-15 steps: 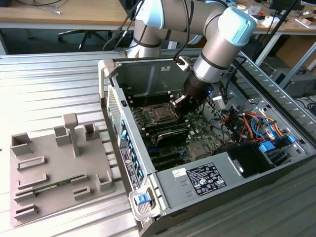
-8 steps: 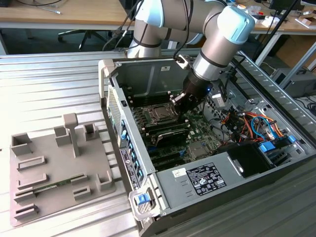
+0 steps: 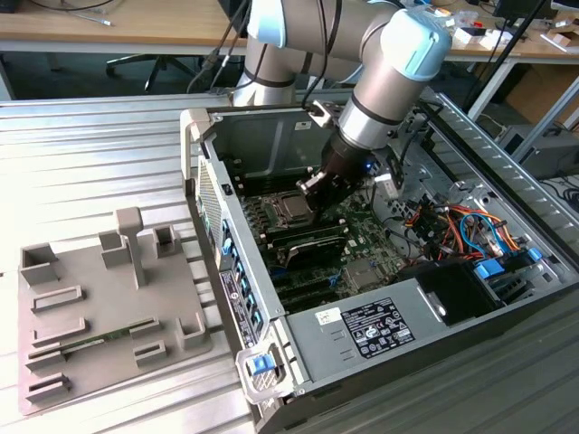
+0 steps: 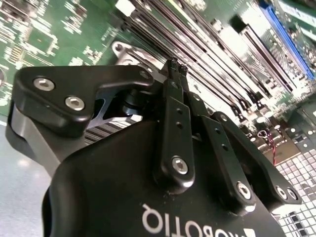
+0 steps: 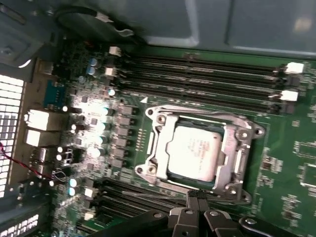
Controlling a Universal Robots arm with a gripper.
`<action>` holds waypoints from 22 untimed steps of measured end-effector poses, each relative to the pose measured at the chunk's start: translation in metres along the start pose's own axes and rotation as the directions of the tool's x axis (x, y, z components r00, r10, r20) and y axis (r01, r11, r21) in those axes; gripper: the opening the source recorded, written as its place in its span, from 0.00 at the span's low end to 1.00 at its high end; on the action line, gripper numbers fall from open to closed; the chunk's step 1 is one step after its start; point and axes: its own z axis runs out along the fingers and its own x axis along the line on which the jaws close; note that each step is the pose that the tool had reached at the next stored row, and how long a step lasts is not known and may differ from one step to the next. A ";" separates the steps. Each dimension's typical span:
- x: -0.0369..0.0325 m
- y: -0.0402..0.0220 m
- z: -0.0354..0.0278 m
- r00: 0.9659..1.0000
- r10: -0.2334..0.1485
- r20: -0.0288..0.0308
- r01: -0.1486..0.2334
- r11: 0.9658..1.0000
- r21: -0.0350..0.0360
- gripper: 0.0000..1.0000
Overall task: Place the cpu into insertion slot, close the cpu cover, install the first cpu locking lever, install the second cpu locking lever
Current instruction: 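Install the second cpu locking lever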
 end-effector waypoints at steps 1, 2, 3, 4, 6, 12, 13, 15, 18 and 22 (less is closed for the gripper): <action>0.0029 0.0005 0.0005 1.000 0.000 0.000 0.000 1.000 -0.001 0.11; 0.0058 0.0010 0.0010 1.000 0.000 0.000 0.000 1.000 -0.001 0.11; 0.0096 0.0017 0.0016 1.000 0.000 0.001 0.000 1.000 -0.002 0.11; 0.0121 0.0022 0.0021 1.000 0.000 0.001 0.000 1.000 -0.003 0.11; 0.0192 0.0035 0.0034 1.000 -0.001 0.001 0.001 1.000 -0.003 0.11; 0.0398 0.0073 0.0071 1.000 -0.001 0.001 0.001 1.000 -0.004 0.11; 0.0431 0.0078 0.0078 1.000 -0.001 0.001 0.001 1.000 -0.004 0.11; 0.0478 0.0087 0.0088 1.000 -0.001 0.002 0.001 1.000 -0.005 0.11; 0.0524 0.0096 0.0100 1.000 -0.002 0.002 0.002 1.000 -0.007 0.11; 0.0533 0.0113 0.0108 1.000 -0.005 0.002 0.005 1.000 -0.008 0.11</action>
